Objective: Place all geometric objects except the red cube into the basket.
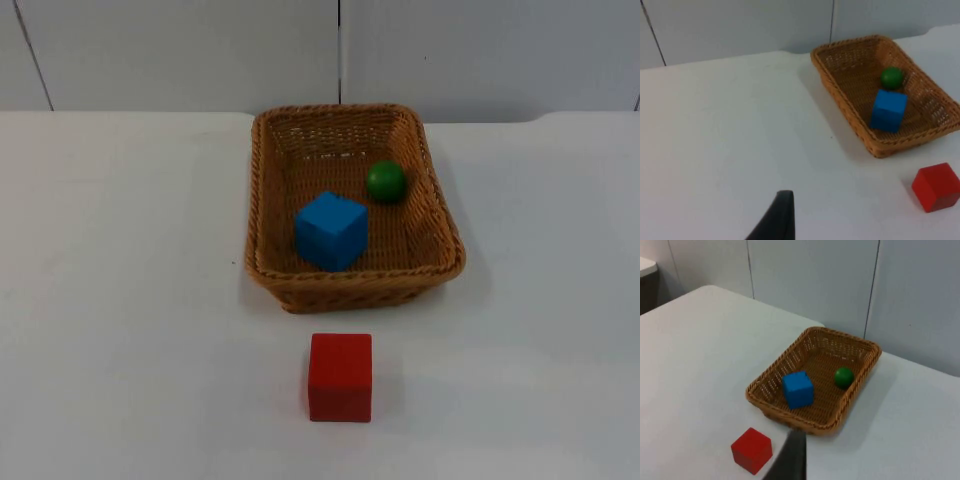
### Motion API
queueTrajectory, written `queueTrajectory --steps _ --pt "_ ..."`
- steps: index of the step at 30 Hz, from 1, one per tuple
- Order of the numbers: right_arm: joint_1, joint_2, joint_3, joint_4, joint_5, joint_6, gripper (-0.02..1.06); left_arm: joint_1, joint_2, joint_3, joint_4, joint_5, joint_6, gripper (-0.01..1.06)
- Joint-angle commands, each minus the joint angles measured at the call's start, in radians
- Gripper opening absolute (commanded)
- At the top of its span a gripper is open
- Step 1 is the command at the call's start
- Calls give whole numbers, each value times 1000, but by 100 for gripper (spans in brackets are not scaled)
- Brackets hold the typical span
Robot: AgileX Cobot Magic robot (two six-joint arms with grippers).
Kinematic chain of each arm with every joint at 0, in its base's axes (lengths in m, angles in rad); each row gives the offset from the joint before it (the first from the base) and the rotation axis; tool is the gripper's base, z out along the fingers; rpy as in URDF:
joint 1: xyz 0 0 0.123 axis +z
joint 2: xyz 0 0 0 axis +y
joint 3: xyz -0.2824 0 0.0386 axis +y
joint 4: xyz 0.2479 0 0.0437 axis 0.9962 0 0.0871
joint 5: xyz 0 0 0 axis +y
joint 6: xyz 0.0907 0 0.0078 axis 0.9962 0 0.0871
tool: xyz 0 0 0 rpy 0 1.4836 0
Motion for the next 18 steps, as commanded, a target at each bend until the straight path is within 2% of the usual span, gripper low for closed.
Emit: queueTrajectory --steps 1,5,7,11,18 --pt "5 -95 10 -13 103 0 83 1 -61 5 -6 46 -22 105" --pt "5 -159 26 -34 164 21 83 1 -103 5 6 68 -22 105" --pt "5 -220 52 -59 217 69 83 1 -144 3 72 90 -70 105" --pt "5 -288 90 -77 274 80 83 1 -166 3 143 93 -168 105" --pt "5 -329 141 -82 363 106 83 1 -166 2 158 103 -177 105"
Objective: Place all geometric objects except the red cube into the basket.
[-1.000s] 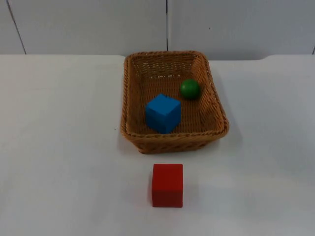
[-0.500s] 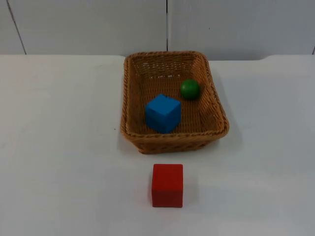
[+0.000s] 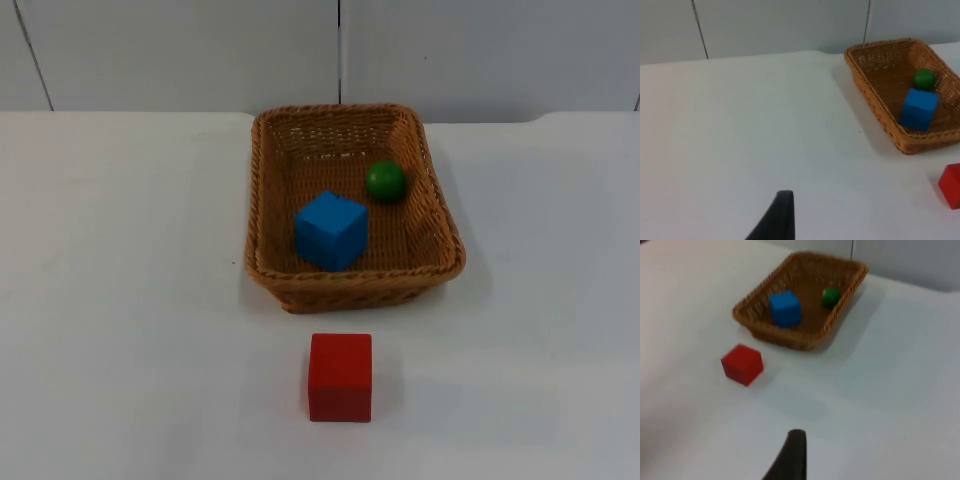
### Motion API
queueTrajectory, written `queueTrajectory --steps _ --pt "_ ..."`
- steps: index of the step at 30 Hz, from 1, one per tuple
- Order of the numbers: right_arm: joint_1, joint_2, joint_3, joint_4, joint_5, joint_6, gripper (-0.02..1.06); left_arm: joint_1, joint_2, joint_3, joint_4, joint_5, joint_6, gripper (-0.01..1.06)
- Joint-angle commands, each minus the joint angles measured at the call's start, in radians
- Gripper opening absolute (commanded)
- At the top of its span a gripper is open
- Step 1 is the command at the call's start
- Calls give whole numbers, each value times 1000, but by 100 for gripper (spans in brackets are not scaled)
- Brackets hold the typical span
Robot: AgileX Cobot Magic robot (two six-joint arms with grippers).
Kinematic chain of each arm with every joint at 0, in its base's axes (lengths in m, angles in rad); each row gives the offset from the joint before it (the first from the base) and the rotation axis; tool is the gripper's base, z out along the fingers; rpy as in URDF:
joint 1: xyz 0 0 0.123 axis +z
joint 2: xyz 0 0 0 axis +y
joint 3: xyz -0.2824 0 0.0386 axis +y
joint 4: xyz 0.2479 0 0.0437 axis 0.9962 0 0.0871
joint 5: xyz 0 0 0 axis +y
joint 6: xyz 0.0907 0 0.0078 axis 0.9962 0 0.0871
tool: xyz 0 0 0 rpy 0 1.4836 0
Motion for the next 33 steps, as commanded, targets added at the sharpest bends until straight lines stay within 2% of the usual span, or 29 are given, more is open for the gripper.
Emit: queueTrajectory --steps 1,4,5,8,12,19,26,28,31,33 --pt "5 -4 18 -8 27 0 83 1 -5 2 8 5 -8 105" --pt "3 -4 25 5 -1 -8 83 1 -5 2 13 38 32 105" --pt "3 -4 51 19 -36 -7 83 1 -5 13 17 67 82 105" --pt "3 -4 50 26 -39 -20 83 1 -5 20 17 73 90 105" --pt "3 -4 50 26 -39 -20 83 1 -5 20 22 71 75 105" --pt "3 -4 50 26 -39 -20 83 1 -5 20 64 61 -22 105" --pt "3 -4 50 26 -39 -19 83 1 -5 22 65 61 -24 105" --pt "3 -4 50 26 -39 -19 88 1 -5 22 65 61 -22 105" --pt "3 -4 50 26 -39 -19 105 1 -5 22 63 61 -22 105" --pt "3 -4 50 26 -39 -17 105 1 -5 22 65 61 -24 105"
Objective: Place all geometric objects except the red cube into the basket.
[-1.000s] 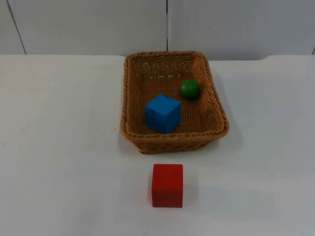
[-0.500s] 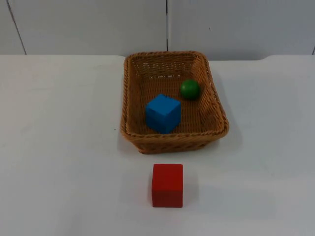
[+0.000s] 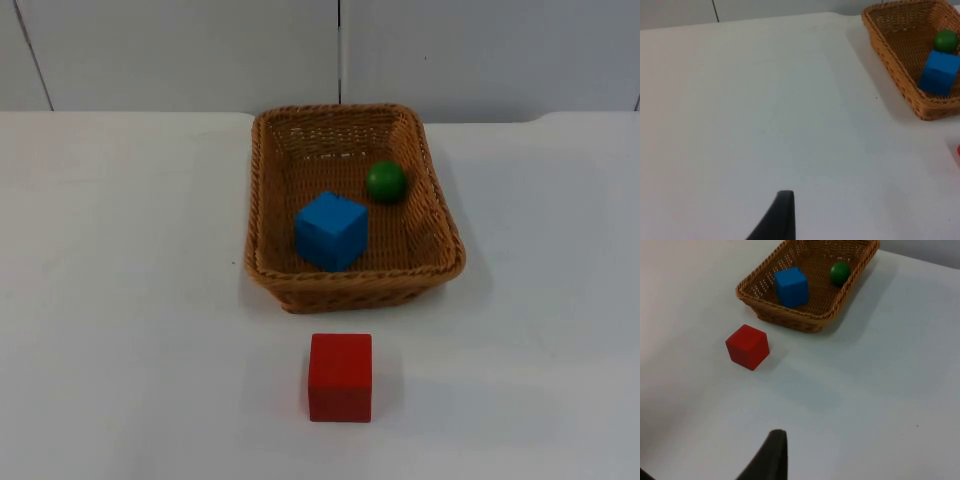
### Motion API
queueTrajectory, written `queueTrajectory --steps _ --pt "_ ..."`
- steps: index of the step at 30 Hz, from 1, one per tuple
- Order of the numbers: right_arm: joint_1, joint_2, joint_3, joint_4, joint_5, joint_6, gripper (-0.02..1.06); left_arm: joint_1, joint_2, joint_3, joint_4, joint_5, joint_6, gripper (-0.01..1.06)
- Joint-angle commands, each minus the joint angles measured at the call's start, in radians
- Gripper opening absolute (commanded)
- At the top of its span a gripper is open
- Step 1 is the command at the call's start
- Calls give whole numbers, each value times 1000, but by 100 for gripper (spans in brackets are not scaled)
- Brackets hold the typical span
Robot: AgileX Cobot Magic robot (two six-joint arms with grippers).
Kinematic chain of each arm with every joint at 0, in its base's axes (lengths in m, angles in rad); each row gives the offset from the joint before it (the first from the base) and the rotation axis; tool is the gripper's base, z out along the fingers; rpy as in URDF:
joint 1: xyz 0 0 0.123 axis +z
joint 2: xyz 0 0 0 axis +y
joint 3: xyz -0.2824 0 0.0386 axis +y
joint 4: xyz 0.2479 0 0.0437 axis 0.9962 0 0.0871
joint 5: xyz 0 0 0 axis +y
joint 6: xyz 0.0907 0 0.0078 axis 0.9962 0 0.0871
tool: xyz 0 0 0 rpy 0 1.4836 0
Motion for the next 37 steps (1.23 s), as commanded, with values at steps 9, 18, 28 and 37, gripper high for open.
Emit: queueTrajectory --steps 9,18,28,37 --pt "3 -3 1 -1 -12 -2 105 1 -5 5 85 -14 -117 105" --pt "1 -3 1 -1 -13 -2 105 1 -5 5 123 -14 -126 105" --pt "-245 -3 1 1 -14 -2 105 1 -5 5 123 -14 -128 105" --pt "-466 -3 1 1 -14 -2 105 1 -5 5 123 -14 -128 105"
